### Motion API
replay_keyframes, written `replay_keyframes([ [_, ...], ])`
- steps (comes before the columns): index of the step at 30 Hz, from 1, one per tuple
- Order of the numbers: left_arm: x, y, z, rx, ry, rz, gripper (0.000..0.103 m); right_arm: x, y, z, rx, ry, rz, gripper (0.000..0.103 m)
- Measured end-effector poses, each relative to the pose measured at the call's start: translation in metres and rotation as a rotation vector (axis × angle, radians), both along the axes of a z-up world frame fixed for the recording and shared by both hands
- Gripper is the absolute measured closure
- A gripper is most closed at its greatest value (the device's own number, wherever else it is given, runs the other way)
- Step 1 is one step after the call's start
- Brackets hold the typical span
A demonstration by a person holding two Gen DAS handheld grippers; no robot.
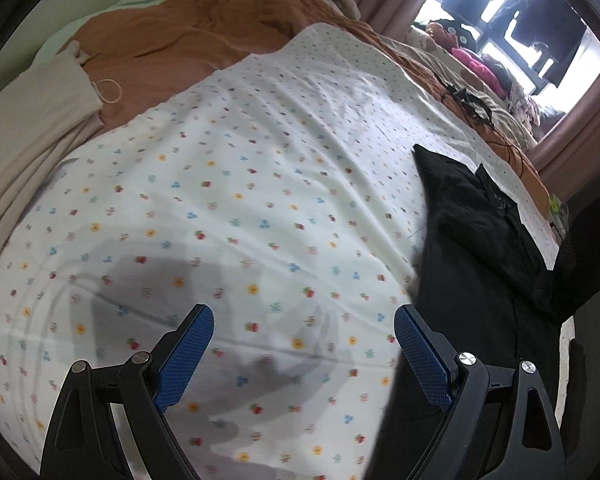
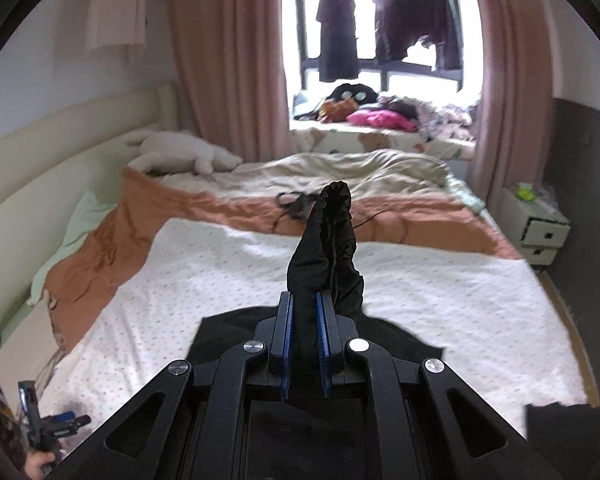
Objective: Fold large clothes
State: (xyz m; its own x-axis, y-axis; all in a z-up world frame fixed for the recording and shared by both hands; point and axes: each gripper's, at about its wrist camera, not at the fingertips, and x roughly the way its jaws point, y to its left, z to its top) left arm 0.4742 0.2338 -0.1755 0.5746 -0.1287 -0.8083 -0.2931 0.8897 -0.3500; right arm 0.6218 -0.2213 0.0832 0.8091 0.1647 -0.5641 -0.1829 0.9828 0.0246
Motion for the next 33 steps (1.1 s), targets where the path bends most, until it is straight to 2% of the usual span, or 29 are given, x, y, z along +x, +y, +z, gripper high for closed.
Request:
replay_keyframes([
  [4, -0.004, 0.015, 0.002, 0.015, 0.001, 0.009, 0.011, 0.017, 0.034, -0.034, -0.032, 0.057, 0.024, 0.091],
  [7, -0.007, 0.026, 0.005, 0.022, -0.002, 0.023, 0.011, 0.03, 0.05, -0.058, -0.022, 0.115, 0.047, 0.082],
  [8, -0.008, 0.028, 0.006, 0.025, -0.001, 0.026, 0.011, 0.033, 0.054, -0.066, -0.018, 0.134, 0.06, 0.074],
  [9, -0.008, 0.03, 0.007, 0.026, -0.002, 0.028, 0.011, 0.033, 0.057, -0.073, -0.017, 0.147, 0.064, 0.06],
  [10, -0.009, 0.031, 0.009, 0.03, -0.003, 0.029, 0.011, 0.031, 0.058, -0.079, -0.017, 0.142, 0.063, 0.053],
  [11, -0.009, 0.031, 0.01, 0.035, -0.004, 0.028, 0.011, 0.029, 0.059, -0.08, -0.018, 0.135, 0.063, 0.04],
  [12, -0.009, 0.031, 0.011, 0.039, -0.005, 0.026, 0.011, 0.026, 0.058, -0.084, -0.019, 0.128, 0.064, 0.036],
  [17, -0.002, 0.021, 0.013, 0.052, -0.003, 0.006, 0.011, 0.017, 0.035, -0.106, -0.002, 0.182, 0.055, 0.036],
  [21, 0.01, 0.003, 0.015, 0.048, -0.012, -0.025, 0.011, 0.005, -0.001, -0.128, -0.028, 0.21, 0.014, 0.036],
  [33, 0.086, -0.105, 0.034, 0.081, -0.047, -0.204, 0.011, -0.01, -0.13, -0.185, 0.006, 0.278, -0.151, 0.036],
])
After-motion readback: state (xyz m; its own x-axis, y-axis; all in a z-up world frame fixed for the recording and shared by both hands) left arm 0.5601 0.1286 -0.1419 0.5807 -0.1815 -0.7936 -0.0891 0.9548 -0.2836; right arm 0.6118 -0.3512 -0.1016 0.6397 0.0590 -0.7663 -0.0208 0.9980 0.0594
